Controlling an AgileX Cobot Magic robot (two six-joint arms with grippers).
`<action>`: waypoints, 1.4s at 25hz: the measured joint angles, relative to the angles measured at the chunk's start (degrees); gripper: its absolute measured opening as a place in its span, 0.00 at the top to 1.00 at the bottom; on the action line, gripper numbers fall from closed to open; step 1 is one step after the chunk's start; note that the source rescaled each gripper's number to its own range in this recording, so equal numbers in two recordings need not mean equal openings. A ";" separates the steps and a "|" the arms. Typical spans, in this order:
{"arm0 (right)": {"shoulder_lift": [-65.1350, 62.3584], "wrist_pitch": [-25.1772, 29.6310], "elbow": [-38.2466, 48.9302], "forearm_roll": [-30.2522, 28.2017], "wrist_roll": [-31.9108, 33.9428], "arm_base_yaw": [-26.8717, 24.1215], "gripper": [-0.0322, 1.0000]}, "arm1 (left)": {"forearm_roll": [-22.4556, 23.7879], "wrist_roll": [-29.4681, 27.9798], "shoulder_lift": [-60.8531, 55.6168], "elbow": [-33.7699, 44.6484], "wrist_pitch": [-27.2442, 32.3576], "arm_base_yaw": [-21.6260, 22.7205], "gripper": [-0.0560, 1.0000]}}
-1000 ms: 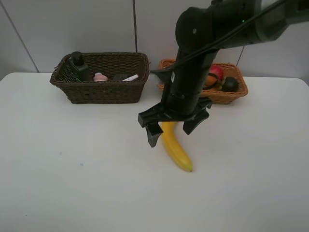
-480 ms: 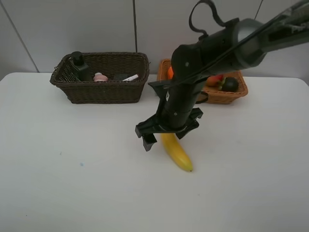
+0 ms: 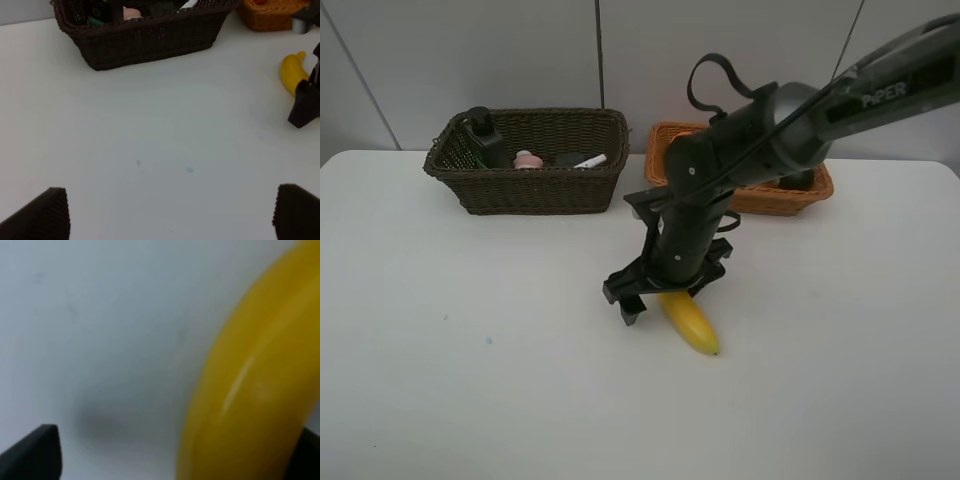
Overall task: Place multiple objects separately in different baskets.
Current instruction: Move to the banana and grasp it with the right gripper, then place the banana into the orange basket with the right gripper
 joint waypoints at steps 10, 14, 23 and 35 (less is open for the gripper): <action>0.00 0.40 0.00 -1.46 0.00 0.00 0.97 | 0.00 0.00 0.00 0.00 0.00 0.00 0.00; -0.43 1.30 0.00 -3.35 0.00 0.00 0.97 | 0.00 0.00 0.00 0.00 0.00 0.00 0.00; -11.67 9.83 -7.42 -8.10 -0.44 -3.34 0.97 | 0.00 0.00 0.00 0.00 0.00 0.00 0.00; 1.63 11.13 -33.52 -8.22 -7.38 -22.61 0.97 | 0.00 0.00 0.00 0.00 0.00 0.00 0.00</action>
